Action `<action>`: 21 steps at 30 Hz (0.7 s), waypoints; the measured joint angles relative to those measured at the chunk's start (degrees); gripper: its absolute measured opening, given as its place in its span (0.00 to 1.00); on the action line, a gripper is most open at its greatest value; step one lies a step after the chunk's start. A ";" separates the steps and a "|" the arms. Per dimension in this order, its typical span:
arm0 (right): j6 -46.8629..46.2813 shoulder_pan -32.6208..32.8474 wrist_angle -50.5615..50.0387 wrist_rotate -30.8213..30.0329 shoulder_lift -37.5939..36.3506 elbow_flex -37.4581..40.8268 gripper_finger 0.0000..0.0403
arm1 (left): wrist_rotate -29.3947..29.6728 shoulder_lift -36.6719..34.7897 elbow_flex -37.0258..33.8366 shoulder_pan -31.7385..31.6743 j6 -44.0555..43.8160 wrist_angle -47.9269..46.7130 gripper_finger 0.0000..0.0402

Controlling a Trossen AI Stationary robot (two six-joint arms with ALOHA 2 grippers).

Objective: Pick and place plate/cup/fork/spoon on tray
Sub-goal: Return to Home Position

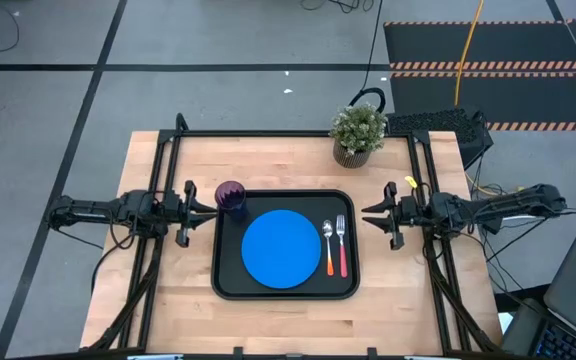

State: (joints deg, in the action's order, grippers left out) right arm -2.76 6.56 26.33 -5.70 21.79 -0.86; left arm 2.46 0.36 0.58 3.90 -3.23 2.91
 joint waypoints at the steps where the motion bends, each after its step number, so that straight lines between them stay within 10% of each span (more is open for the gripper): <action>1: -0.71 -0.64 -1.25 0.61 -0.91 0.00 0.23 | -0.02 0.00 0.00 0.00 -0.31 -0.23 0.14; 21: -5.16 -2.18 -24.07 2.98 -21.59 -0.26 0.23 | 0.06 0.00 0.02 0.00 -1.77 -0.52 0.14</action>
State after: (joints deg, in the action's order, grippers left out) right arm -7.92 4.38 2.26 -2.72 0.21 -1.13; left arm 2.52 0.36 0.60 3.90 -4.99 2.39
